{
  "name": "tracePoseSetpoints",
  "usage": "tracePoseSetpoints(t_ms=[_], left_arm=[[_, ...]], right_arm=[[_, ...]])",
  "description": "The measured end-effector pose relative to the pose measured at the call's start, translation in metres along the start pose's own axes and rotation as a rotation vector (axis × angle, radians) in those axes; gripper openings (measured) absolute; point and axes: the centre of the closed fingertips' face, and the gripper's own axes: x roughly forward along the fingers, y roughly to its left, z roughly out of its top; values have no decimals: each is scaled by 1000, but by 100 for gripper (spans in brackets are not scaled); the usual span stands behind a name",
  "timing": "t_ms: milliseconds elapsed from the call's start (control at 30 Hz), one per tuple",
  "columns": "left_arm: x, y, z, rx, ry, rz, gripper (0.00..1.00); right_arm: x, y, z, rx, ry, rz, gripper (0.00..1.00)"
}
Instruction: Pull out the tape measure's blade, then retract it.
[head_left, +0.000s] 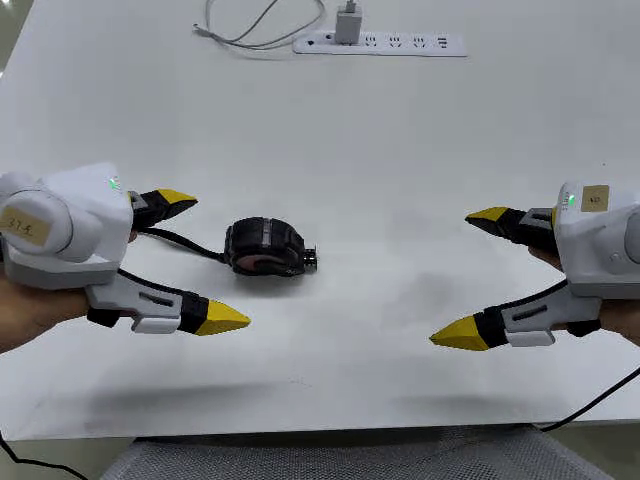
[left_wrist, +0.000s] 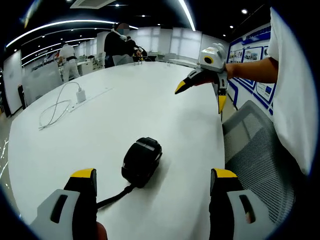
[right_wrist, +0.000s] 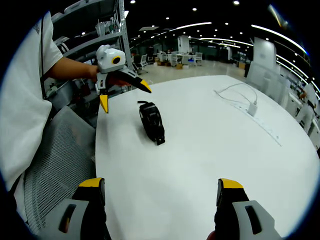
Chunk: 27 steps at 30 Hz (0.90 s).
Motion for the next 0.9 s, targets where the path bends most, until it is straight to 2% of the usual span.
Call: tracePoseSetpoints(t_ms=[367, 600, 900], left_arm=[[14, 6, -5, 28, 58, -37, 82], [25, 11, -14, 39, 114, -61, 78], [37, 11, -21, 55, 172, -99, 71]], right_arm=[[13, -5, 3, -32, 24, 31, 91], [22, -6, 4, -53, 40, 54, 90], [31, -9, 6, -64, 50, 72, 90]])
